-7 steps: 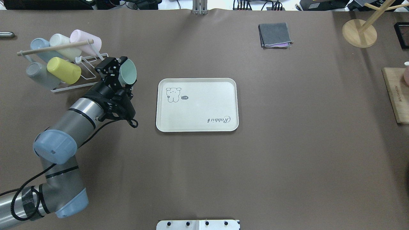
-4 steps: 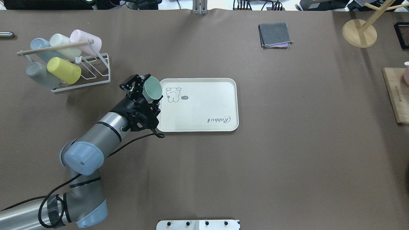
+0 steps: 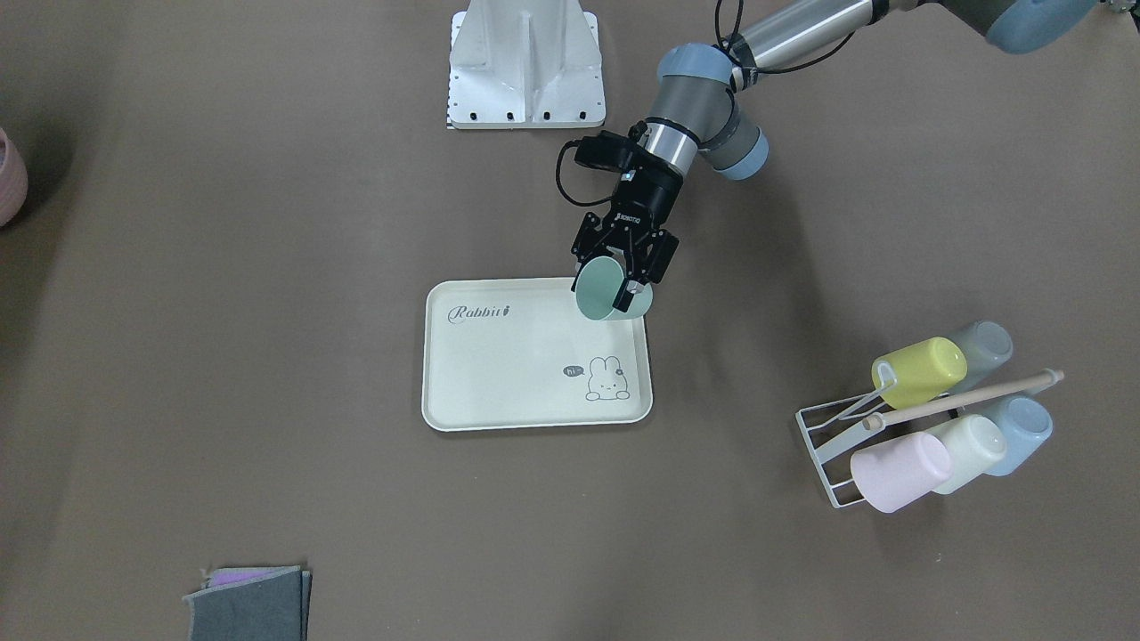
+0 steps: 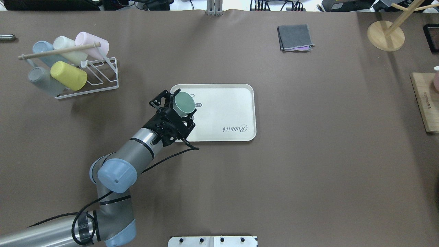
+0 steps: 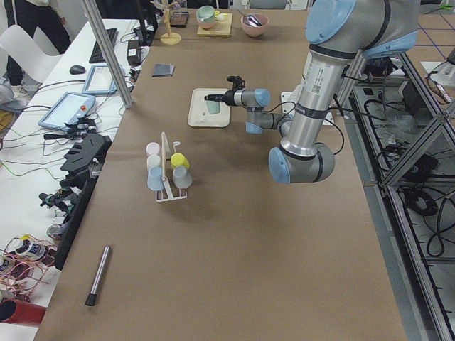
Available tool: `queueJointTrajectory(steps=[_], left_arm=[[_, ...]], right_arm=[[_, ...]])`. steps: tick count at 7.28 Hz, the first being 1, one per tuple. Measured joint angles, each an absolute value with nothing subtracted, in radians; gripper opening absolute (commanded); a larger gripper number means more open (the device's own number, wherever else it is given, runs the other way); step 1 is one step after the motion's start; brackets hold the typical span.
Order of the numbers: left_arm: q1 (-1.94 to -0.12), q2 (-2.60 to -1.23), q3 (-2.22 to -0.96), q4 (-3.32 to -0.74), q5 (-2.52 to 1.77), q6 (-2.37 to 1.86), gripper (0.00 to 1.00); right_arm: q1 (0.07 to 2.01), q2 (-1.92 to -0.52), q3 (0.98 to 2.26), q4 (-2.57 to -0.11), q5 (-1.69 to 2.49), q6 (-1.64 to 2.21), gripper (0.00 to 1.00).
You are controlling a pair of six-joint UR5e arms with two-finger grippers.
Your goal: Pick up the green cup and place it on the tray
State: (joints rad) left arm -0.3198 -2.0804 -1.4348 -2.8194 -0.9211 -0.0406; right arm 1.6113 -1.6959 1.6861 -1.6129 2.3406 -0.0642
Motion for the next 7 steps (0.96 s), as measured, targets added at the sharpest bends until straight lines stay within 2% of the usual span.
queueJointTrajectory(steps=[2, 7], left_arm=[[-0.304, -2.143, -1.346, -2.865, -0.879, -0.142, 0.77], [-0.296, -2.263, -1.266, -2.863, -0.861, -0.309, 0.77]], right_arm=[[1.612, -1.696, 1.687, -1.612, 2.339, -0.064, 1.0], [1.616, -1.697, 1.69, -1.612, 2.34, -0.064, 1.0]])
